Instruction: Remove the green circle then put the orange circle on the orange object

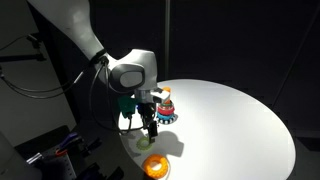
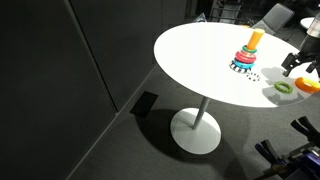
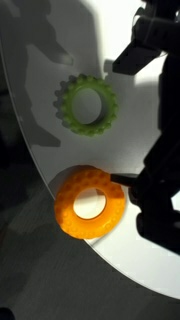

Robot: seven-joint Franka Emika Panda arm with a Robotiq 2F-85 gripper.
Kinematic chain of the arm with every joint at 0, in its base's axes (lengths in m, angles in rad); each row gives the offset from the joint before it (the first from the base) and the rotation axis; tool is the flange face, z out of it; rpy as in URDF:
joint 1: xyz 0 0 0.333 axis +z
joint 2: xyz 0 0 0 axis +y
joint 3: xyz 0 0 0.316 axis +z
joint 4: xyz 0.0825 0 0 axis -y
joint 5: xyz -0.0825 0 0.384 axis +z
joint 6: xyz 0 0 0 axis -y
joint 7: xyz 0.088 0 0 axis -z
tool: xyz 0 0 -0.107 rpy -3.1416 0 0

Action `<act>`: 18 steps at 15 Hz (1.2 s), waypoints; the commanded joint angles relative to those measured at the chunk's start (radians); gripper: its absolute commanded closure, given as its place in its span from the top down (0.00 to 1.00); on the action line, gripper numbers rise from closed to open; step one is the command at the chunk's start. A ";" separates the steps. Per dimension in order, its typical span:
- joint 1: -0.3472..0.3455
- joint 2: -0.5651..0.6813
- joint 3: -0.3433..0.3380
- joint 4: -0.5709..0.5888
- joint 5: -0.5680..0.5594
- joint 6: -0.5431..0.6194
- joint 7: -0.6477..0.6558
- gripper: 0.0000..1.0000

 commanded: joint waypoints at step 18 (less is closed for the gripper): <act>-0.046 0.140 -0.054 -0.001 0.159 0.192 -0.074 1.00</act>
